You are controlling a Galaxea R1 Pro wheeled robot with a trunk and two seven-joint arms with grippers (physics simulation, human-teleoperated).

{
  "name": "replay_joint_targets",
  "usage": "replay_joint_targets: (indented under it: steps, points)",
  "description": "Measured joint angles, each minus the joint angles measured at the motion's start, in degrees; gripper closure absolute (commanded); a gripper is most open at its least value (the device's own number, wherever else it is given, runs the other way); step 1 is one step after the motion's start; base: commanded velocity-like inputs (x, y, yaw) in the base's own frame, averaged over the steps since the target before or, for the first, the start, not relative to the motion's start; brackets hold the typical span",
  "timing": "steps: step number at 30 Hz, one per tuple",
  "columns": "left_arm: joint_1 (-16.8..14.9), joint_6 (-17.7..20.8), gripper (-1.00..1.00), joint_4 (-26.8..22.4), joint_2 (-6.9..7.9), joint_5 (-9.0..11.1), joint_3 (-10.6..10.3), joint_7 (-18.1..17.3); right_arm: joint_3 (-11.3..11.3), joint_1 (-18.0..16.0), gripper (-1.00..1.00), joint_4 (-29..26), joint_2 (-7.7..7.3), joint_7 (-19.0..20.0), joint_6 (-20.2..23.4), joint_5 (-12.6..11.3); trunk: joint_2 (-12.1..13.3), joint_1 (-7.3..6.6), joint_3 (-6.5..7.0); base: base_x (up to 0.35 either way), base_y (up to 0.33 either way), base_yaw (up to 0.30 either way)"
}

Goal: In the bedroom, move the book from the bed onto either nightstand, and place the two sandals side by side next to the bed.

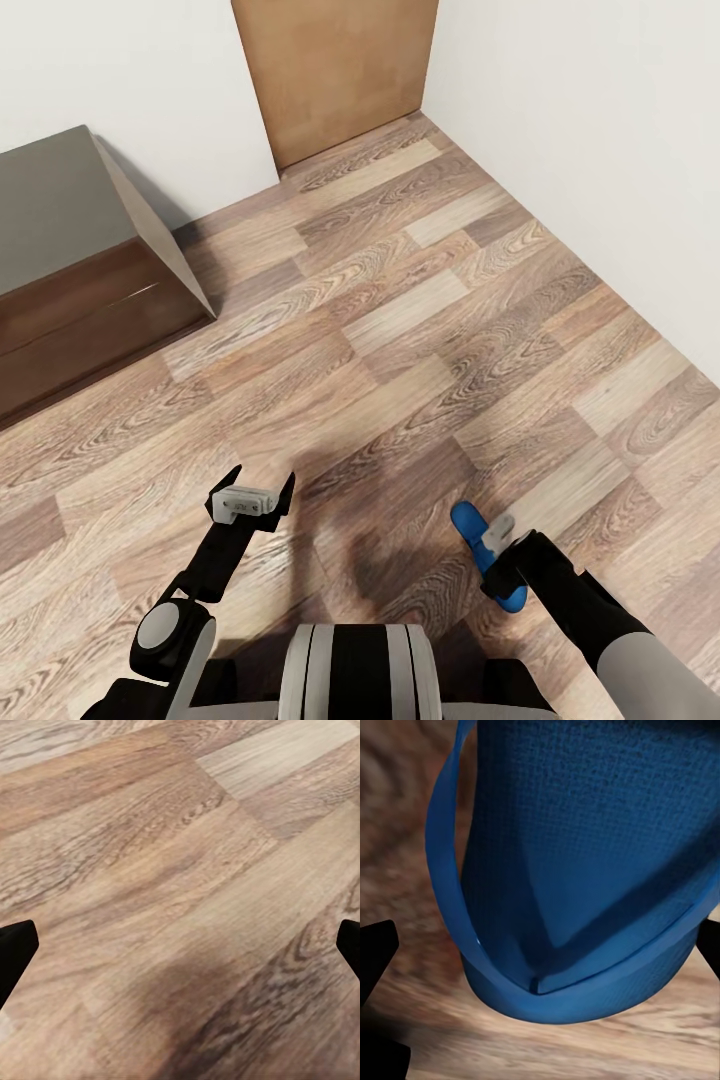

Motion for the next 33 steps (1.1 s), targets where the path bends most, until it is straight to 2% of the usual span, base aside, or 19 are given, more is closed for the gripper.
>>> replay_joint_targets:
  steps: [33]
  points:
    - [0.0,0.0,-1.0,0.04,0.0,-0.02,0.0,0.0,-0.09,0.0,-1.0,-0.1,-0.04,0.01,0.0,-0.09,0.0,0.0,0.0,0.0,0.0,0.0]
